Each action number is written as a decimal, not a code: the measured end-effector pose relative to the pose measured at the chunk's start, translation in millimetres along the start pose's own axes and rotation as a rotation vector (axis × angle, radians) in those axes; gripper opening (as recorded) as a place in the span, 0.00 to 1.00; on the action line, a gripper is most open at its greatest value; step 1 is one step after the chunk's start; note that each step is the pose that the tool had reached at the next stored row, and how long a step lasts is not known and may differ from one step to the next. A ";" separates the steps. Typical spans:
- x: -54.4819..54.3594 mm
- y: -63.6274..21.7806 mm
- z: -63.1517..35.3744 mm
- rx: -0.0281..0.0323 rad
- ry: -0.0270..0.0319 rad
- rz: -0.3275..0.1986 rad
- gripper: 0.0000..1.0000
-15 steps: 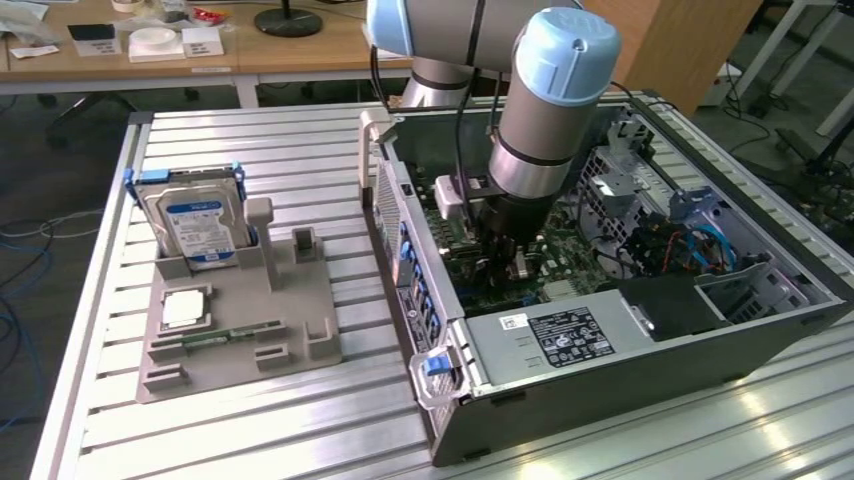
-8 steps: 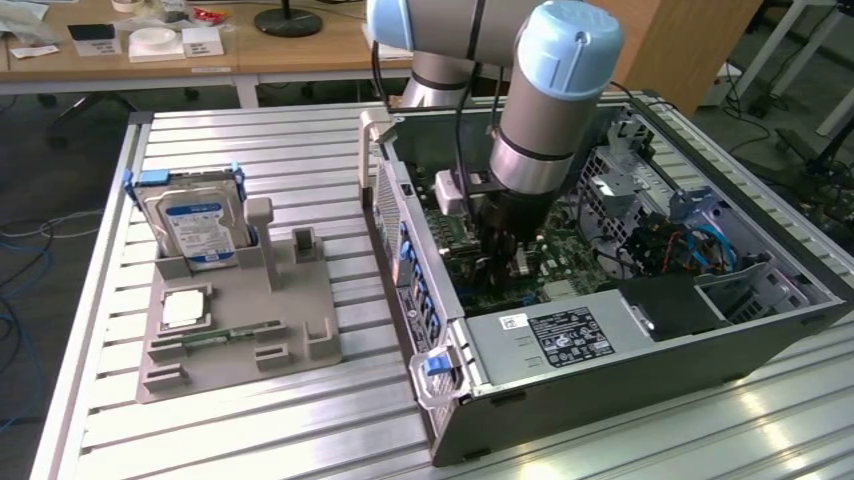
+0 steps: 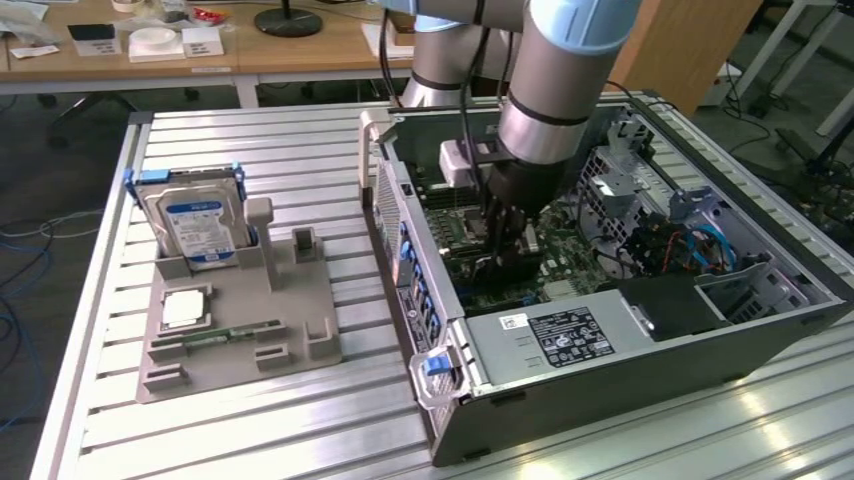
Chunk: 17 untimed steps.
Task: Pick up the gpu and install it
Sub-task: 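Insert the gpu into the slot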
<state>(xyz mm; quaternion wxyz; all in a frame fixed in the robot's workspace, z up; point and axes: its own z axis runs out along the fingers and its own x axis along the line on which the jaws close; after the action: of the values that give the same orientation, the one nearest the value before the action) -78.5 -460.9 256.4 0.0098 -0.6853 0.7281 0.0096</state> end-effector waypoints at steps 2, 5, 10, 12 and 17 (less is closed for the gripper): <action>-0.2 0.0 -8.9 0.0000 0.0000 0.000 0.34; -0.5 0.0 -17.5 0.0000 -0.0002 0.000 0.34; -0.4 0.0 -17.6 -0.0001 0.0000 0.000 0.26; -0.5 0.0 -17.6 0.0000 0.0000 0.000 0.15; -0.4 0.0 -17.6 0.0000 0.0001 0.000 0.11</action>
<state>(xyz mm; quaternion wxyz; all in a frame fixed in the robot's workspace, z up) -78.5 -461.0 274.0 0.0098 -0.6853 0.7281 0.0095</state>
